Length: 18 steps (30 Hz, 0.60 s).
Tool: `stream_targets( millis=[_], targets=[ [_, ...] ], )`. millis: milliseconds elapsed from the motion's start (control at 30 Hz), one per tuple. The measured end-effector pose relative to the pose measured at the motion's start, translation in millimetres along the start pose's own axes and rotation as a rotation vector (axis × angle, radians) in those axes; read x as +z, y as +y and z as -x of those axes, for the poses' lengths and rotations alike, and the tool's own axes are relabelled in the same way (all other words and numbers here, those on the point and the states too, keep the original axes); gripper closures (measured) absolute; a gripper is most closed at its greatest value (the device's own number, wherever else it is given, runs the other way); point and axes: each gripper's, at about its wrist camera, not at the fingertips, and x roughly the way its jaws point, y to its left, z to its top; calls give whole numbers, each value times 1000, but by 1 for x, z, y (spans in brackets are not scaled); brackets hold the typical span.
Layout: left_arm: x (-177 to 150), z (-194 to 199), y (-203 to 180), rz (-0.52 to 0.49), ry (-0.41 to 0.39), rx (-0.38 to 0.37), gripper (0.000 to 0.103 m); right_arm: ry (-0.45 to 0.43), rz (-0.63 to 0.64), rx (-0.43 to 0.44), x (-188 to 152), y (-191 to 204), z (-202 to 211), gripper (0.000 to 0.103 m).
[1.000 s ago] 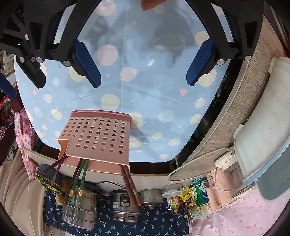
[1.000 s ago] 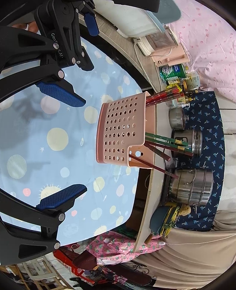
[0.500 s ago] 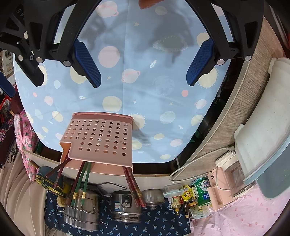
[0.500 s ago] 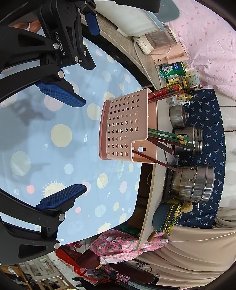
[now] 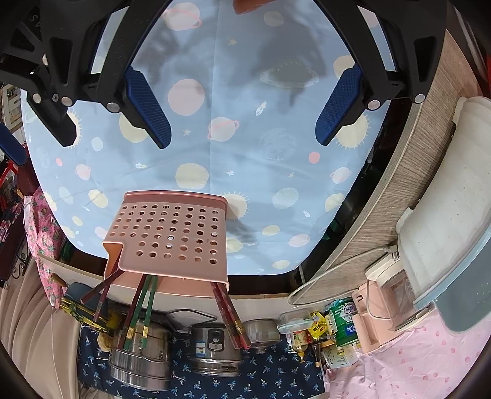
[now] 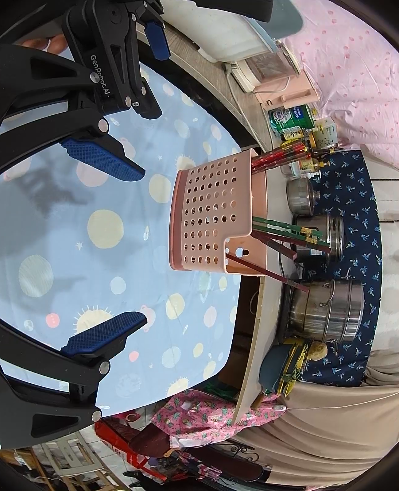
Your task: Organize utensils
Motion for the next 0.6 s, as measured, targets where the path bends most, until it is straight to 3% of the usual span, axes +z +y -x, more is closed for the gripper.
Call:
stream_targets(
  millis=[600],
  targets=[
    [-1, -3, -5, 1, 13, 23, 12, 0, 1, -4, 0, 0, 0, 19]
  ],
)
